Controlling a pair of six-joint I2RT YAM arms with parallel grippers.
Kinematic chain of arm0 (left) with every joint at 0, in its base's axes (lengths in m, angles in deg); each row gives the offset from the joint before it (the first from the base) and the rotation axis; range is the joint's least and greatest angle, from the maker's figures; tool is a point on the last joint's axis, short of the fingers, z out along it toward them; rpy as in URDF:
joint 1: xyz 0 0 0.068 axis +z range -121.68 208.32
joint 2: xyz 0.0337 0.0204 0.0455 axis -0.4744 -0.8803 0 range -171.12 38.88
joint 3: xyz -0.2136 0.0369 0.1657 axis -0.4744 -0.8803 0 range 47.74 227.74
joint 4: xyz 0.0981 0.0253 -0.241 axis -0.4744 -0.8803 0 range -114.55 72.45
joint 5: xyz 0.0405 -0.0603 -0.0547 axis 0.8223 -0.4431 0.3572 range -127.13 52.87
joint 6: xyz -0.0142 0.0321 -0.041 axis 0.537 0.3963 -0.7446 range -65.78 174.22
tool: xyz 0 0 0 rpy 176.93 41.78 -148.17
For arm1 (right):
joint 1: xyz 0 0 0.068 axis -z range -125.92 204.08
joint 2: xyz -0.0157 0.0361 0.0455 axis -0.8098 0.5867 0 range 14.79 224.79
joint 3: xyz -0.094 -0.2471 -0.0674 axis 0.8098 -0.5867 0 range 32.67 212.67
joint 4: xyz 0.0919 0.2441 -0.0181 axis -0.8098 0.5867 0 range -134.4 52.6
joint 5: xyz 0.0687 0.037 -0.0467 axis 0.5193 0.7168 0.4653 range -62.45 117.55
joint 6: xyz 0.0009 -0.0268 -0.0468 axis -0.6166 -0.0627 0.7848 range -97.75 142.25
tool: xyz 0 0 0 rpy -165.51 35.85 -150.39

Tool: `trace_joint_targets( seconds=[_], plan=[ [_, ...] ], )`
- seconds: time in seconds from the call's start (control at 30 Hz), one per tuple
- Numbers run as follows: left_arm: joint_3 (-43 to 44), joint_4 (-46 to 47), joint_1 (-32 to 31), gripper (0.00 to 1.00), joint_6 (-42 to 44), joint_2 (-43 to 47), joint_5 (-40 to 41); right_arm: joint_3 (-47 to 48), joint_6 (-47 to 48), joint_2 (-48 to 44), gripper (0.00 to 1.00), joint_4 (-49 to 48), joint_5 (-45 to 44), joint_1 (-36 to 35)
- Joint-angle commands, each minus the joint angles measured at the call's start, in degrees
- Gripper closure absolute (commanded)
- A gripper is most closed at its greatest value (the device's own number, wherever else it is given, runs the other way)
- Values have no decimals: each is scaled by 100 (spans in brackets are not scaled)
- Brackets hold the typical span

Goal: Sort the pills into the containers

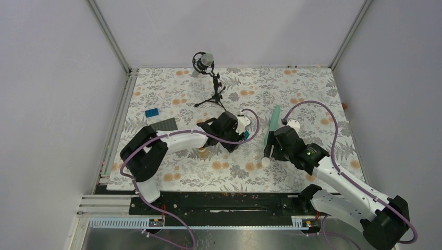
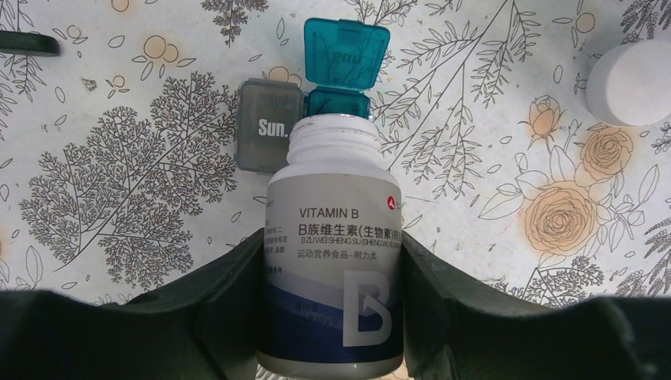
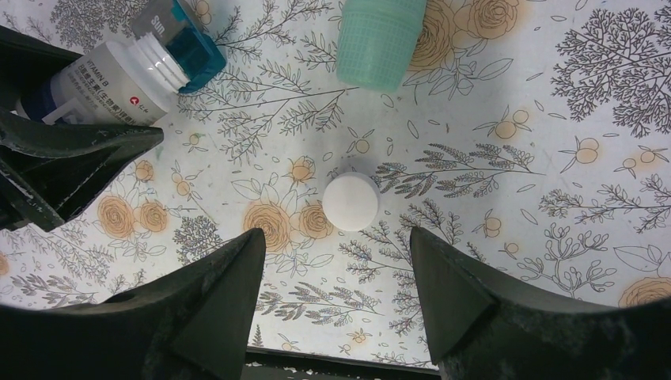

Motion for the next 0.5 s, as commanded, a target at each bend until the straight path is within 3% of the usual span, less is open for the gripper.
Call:
trace_joint_targets(
  seconds=[0.0, 0.47],
  plan=[
    [272, -52, -29, 100, -41, -40, 154, -13, -67, 22, 26, -95, -166, -41],
    [610, -506, -30, 100, -151, -25, 106, -98, -112, -3, 26, -123, -112, -41]
  ],
)
